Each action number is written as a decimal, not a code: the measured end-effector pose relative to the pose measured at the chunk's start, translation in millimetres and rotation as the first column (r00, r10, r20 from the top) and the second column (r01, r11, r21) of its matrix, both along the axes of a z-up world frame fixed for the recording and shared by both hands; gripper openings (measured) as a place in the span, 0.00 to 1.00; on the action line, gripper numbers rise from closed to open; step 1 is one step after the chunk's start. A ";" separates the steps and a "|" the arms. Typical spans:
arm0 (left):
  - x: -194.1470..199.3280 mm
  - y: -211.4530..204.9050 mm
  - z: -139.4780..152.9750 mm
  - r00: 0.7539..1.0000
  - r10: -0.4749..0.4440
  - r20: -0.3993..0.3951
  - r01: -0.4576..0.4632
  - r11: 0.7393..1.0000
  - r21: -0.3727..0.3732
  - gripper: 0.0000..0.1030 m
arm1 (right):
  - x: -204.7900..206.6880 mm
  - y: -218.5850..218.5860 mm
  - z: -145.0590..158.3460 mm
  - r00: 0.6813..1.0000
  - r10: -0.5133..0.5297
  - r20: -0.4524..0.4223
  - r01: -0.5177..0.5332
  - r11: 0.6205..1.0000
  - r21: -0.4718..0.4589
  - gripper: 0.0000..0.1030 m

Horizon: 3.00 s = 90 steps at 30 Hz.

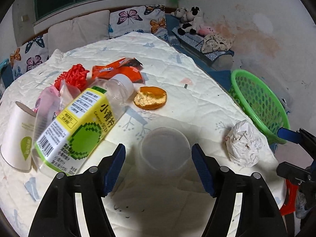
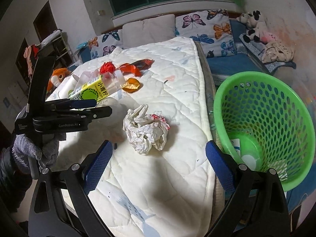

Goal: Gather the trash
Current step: 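Grasp the crumpled tissue with the right gripper while the left gripper grasps the clear cup, then drop the tissue into the basket while the left gripper drops the clear cup in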

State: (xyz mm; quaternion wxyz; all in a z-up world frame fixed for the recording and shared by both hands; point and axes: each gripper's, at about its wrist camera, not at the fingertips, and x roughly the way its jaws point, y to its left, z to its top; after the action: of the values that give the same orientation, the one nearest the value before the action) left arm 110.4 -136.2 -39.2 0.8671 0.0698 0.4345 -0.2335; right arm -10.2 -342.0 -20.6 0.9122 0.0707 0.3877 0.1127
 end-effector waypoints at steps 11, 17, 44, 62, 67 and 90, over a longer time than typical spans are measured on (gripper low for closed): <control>5.7 -2.7 -10.7 1.000 -0.012 -0.022 0.012 1.000 -0.026 0.55 | 11.7 11.3 -6.6 1.000 0.020 -0.012 -0.021 1.000 -0.013 0.88; -0.6 2.9 -2.0 1.000 -0.012 0.007 0.012 0.999 -0.041 0.54 | 21.2 19.9 -11.9 0.999 0.034 -0.018 -0.034 0.999 -0.013 0.85; -10.7 0.6 39.2 0.996 -0.024 0.084 0.032 0.996 -0.089 0.54 | 23.6 6.0 -17.8 0.999 -0.022 -0.034 0.023 0.999 0.035 0.56; -19.0 -90.9 52.6 0.979 -0.176 0.105 0.183 0.981 -0.066 0.54 | -7.3 -102.3 -0.8 0.966 -0.258 0.001 0.258 0.966 0.001 0.56; -17.2 -118.0 55.7 0.971 -0.217 0.104 0.223 0.973 -0.056 0.54 | -12.2 -136.5 -7.9 0.945 -0.327 -0.018 0.327 0.945 -0.006 0.58; -10.1 -218.2 39.2 0.942 -0.333 0.041 0.334 0.942 -0.028 0.55 | -36.9 -192.1 -17.5 0.901 -0.432 -0.038 0.434 0.899 0.059 0.70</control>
State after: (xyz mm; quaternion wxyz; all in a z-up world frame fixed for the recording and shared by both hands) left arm 100.3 -354.4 -0.1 0.8236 0.1313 0.3969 -0.3833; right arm -47.1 -534.1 -38.2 0.9068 0.1864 0.3693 -0.0809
